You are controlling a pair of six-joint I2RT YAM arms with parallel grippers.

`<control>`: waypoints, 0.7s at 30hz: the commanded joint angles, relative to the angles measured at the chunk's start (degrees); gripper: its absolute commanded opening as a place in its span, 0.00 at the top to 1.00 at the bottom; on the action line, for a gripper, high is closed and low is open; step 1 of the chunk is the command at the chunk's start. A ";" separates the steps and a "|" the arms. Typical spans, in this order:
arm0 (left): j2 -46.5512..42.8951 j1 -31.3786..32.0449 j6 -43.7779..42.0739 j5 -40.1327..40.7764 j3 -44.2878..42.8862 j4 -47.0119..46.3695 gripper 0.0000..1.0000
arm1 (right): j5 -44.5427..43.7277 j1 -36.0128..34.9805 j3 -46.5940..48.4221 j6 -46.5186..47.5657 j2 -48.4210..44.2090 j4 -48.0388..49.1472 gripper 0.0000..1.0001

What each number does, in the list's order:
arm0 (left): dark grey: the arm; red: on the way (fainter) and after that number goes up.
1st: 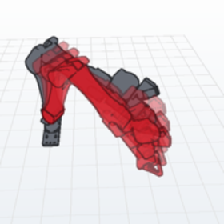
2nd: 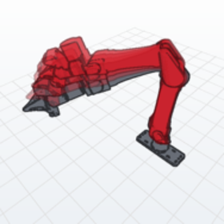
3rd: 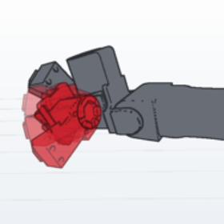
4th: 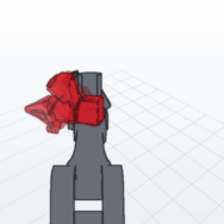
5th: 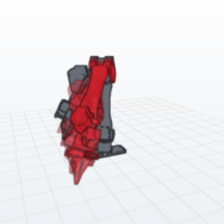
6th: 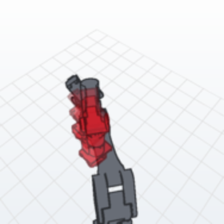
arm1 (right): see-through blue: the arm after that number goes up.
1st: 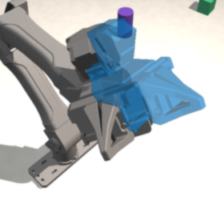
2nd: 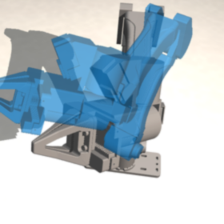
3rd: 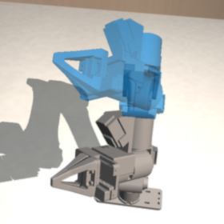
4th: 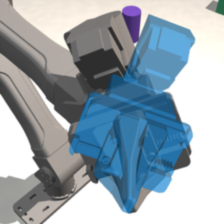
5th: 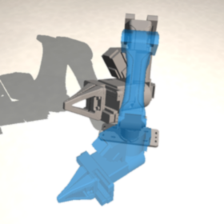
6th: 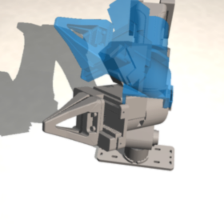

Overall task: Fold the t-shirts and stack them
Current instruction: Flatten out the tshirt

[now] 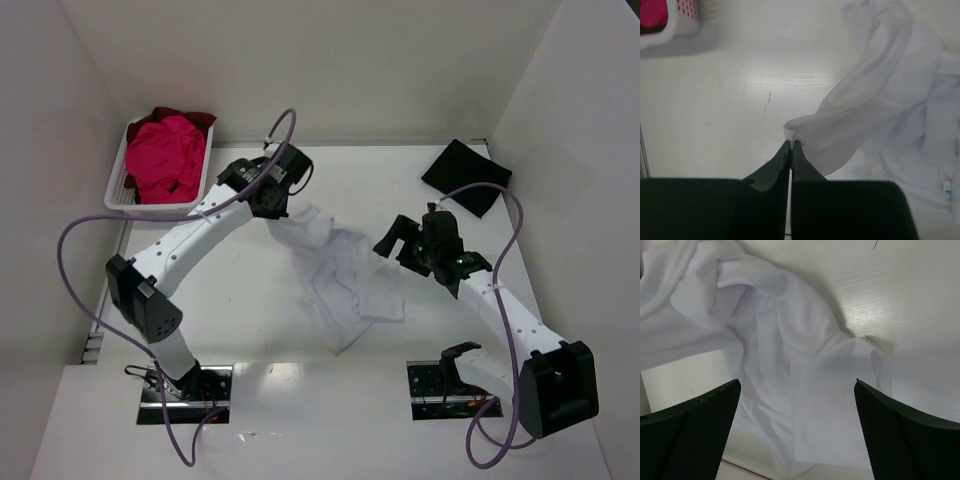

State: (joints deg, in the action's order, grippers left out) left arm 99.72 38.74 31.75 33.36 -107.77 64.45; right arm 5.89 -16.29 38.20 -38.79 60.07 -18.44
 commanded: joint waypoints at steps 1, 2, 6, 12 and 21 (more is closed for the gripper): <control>-8.93 -4.01 4.90 -2.78 12.90 -8.63 1.00 | 2.63 -3.64 1.79 0.74 2.15 0.07 0.01; -8.93 -4.02 4.90 -2.78 13.80 -8.63 1.00 | 1.42 -5.14 1.80 -0.05 2.15 -0.45 0.01; -8.93 -5.60 6.84 -1.55 17.32 -10.65 1.00 | 1.05 -12.08 0.56 -4.36 0.84 -1.08 0.01; -10.34 -10.97 6.92 -4.27 23.74 -17.77 1.00 | -0.18 -20.18 -0.67 -9.29 0.22 -4.77 0.04; -11.57 -19.40 3.85 -10.95 26.64 -25.50 1.00 | -0.97 -34.92 0.29 -14.38 6.36 -8.71 0.08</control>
State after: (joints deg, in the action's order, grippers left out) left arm 90.85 20.14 37.26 25.58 -82.06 44.16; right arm 5.82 -45.58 37.39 -49.54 63.09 -23.99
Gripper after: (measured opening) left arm 0.011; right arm 0.938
